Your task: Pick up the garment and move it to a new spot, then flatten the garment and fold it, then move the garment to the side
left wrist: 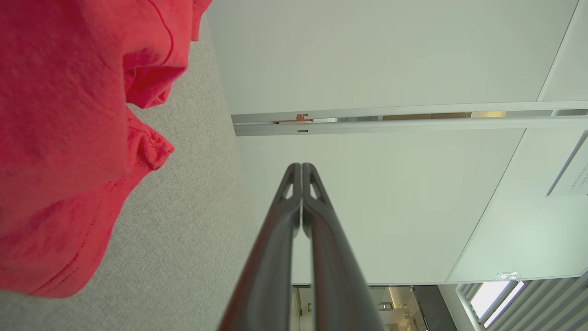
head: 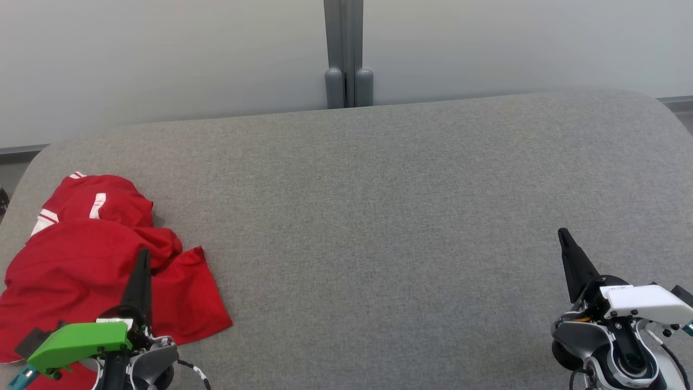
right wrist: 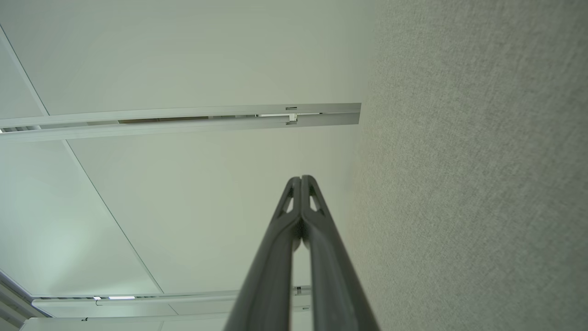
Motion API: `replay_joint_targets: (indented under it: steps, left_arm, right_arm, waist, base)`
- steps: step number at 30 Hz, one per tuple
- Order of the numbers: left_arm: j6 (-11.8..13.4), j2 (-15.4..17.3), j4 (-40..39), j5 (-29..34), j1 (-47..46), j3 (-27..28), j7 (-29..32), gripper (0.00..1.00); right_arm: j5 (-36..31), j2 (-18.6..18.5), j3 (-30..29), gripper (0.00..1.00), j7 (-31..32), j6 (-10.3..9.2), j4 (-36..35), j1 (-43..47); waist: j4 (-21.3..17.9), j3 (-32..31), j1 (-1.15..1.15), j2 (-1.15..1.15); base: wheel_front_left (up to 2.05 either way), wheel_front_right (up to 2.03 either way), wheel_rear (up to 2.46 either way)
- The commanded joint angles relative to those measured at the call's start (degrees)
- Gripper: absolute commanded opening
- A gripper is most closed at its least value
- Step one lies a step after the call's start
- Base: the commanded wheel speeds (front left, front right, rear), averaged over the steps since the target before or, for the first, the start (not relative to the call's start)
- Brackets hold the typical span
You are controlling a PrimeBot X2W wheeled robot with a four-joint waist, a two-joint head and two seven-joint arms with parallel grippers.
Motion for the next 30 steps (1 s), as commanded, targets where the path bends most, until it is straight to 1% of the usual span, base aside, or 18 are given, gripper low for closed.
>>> replay_joint_targets:
  steps: [1, 7, 8, 12, 19, 23, 30]
  left_arm:
    - [-0.27, 0.2, 0.03, 0.15, -0.62, 0.06, 0.11, 0.0]
    - [-0.27, 0.2, 0.03, 0.15, -0.62, 0.06, 0.11, 0.0]
    - [0.0, 0.0, 0.0, 0.0, 0.0, 0.0, 0.0, 1.0]
    - [0.13, -0.42, 1.71, -0.01, 1.37, -0.19, -0.08, 1.0]
    - [0.11, -0.36, 0.53, 0.3, 1.85, -0.83, -2.17, 1.0]
    - [0.09, -0.33, -0.09, 1.49, 2.19, -0.87, -3.28, 1.0]
    - [0.07, -0.27, -1.06, 4.28, 2.64, -0.61, -5.1, 1.0]
  right_arm:
    - [0.42, -0.21, 0.01, 0.0, 0.11, 0.02, 0.07, -0.3]
    - [0.42, -0.21, 0.01, 0.0, 0.11, 0.02, 0.07, -0.3]
    - [0.0, 0.0, 0.0, 1.0, 0.0, 0.0, 0.0, 0.0]
    - [-0.05, 0.47, 0.07, 1.0, -0.03, -0.03, 1.77, 1.37]
    - [-2.32, 0.4, 0.69, 1.0, -2.13, -0.02, 1.23, 1.59]
    - [-4.22, 0.37, 0.69, 1.0, -3.23, -0.01, 1.32, 1.52]
    - [-12.05, 0.3, -0.89, 1.0, -5.06, 0.0, 1.35, 0.69]
  waist:
    - [0.0, 0.0, 0.0, 0.0]
    - [0.0, 0.0, 0.0, 0.0]
    - [0.0, 0.0, 0.0, 0.0]
    - [-0.01, 0.01, 0.0, 0.0]
    - [-0.17, -0.19, 0.0, 0.0]
    - [-0.28, -0.29, 0.0, 0.0]
    - [-0.47, -0.45, 0.0, 0.0]
  base:
    - [0.0, 0.0, 0.0]
    - [0.0, 0.0, 0.0]
    - [0.0, 0.0, 0.0]
    - [0.0, 0.0, 0.0]
    - [0.0, 0.0, 0.0]
    - [0.0, 0.0, 0.0]
    - [0.0, 0.0, 0.0]
